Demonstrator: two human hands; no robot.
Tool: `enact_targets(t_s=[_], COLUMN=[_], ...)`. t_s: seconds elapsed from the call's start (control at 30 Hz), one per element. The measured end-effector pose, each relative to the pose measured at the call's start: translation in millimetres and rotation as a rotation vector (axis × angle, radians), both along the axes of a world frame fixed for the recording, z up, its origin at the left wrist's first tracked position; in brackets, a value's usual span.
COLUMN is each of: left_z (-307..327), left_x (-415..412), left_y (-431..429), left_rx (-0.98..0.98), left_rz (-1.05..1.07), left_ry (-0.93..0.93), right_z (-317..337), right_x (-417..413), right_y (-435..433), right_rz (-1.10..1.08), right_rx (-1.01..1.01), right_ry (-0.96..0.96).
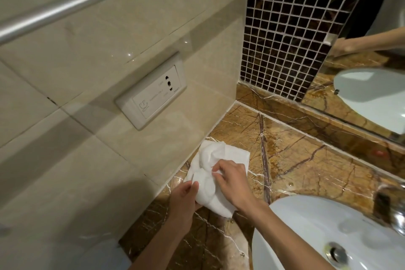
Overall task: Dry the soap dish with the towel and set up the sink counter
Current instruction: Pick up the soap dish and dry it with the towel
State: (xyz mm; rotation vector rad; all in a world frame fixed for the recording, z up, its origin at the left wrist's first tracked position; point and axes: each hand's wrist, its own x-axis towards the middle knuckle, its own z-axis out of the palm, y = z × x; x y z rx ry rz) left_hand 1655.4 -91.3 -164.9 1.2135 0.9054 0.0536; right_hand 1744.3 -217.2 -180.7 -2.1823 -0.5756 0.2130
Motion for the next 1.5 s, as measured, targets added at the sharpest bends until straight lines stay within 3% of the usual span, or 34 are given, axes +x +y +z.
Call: enact_targets(t_s=[0.13, 0.23, 0.43, 0.7, 0.93, 1.07, 1.27, 1.5], left_z=[-2, 1, -1, -3, -4, -1, 9, 14], left_x=[-2, 1, 8, 11, 16, 14, 10, 14], left_y=[4, 6, 3, -2, -2, -2, -15, -15], left_rx=[-0.279, -0.490, -0.471, -0.336, -0.184, 0.021, 0.517, 0.661], left_rz=[0.131, 0.229, 0.250, 0.262, 0.194, 0.007, -0.265, -0.373], left_ry=[0.017, -0.064, -0.076, 0.021, 0.146, 0.084, 0.036, 0.041], right_z=[-13, -13, -11, -6, 7, 13, 19, 16], right_x=[-8, -18, -44, -44, -38, -26, -8, -6], right_y=[-5, -5, -8, -11, -8, -5, 0, -6], right_rz=[-0.062, -0.129, -0.136, -0.082, 0.062, 0.130, 0.098, 0.194], right_rx=[-0.054, 0.055, 0.109, 0.000, 0.062, 0.043, -0.021, 0.001], right_ry=[0.087, 0.115, 0.099, -0.020, -0.228, -0.242, -0.246, -0.194])
